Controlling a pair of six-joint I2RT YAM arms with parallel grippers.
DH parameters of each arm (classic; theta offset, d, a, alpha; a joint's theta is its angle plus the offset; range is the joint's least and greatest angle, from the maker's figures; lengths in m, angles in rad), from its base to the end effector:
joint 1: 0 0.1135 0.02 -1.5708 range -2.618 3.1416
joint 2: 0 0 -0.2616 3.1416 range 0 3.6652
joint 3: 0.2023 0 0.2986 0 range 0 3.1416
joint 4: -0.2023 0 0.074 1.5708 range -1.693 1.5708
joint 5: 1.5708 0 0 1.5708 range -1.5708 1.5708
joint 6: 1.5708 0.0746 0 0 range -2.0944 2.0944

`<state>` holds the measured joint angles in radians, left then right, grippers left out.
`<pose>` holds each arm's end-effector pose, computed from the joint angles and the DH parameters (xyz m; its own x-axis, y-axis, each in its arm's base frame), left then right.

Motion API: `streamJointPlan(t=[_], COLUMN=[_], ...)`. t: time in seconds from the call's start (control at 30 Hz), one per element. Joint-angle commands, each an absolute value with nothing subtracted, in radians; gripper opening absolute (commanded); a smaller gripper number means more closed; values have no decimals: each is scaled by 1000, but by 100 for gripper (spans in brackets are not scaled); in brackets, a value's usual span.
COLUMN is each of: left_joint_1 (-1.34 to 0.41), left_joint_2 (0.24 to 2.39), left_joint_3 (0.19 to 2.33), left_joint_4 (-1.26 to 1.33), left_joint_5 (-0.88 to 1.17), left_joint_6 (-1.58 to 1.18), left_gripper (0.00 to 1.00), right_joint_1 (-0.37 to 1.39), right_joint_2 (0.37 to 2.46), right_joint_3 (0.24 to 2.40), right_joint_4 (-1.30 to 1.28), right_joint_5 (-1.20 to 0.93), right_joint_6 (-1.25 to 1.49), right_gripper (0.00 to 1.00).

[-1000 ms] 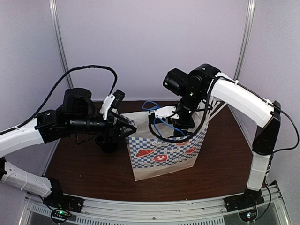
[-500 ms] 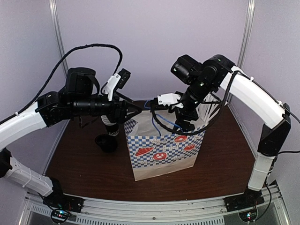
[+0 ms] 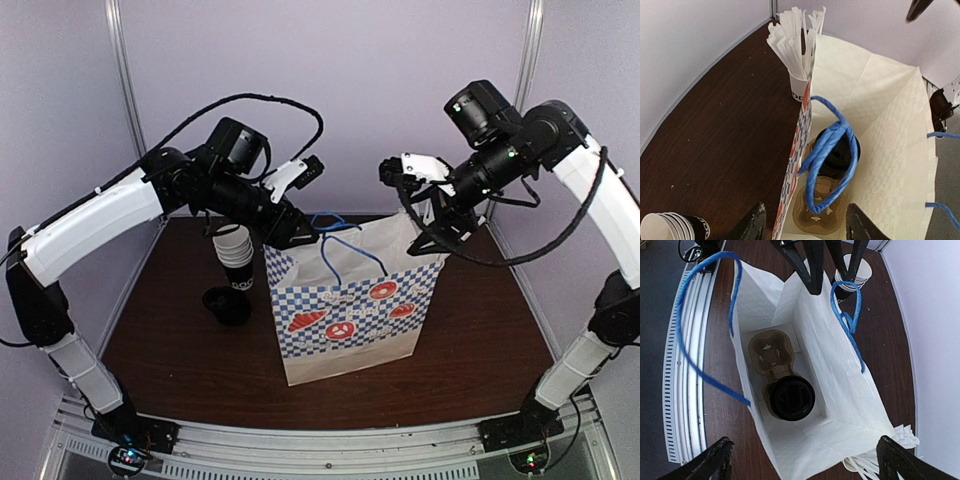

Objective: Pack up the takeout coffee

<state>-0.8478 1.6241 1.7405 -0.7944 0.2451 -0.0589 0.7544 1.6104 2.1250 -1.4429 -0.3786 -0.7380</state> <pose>0.2719 -0.3355 0.3765 -0.4645 0.4401 -0.7685 0.8266 0.5270 -0.1978 0.2298 0.2539 0.4564 0.1051 -0.7591 -0.6424 -0.9827 0.0198 -0.1842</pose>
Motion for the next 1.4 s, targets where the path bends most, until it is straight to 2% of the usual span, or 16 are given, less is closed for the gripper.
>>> streamJointPlan(t=[0.0, 0.2, 0.53, 0.8, 1.07, 1.23, 1.37], left_joint_1=[-831, -828, -832, -944, -1127, -1277, -1305], left_joint_2=[1691, 1742, 1778, 1692, 1640, 1534, 1504], left_joint_3=[1835, 1891, 1974, 1938, 1815, 1601, 1546], left_joint_4=[-893, -932, -1016, -1009, -951, -719, -654], left_joint_5=[296, 327, 335, 294, 145, -111, -114], left_joint_6=[18, 66, 133, 153, 119, 106, 53], left_gripper=[51, 28, 1, 0, 0, 0, 0], right_joint_1=[695, 581, 448, 373, 351, 343, 339], right_joint_2=[1510, 1379, 1271, 1271, 1273, 1276, 1280], right_joint_3=[2046, 1891, 1745, 1681, 1629, 1620, 1612], right_joint_4=[-1427, -1369, -1300, -1253, -1210, -1203, -1197], right_joint_5=[-435, -448, -477, -449, -443, -444, -453], right_joint_6=[-757, -736, -708, -668, -641, -628, -621], right_gripper=[100, 100, 100, 100, 100, 100, 100])
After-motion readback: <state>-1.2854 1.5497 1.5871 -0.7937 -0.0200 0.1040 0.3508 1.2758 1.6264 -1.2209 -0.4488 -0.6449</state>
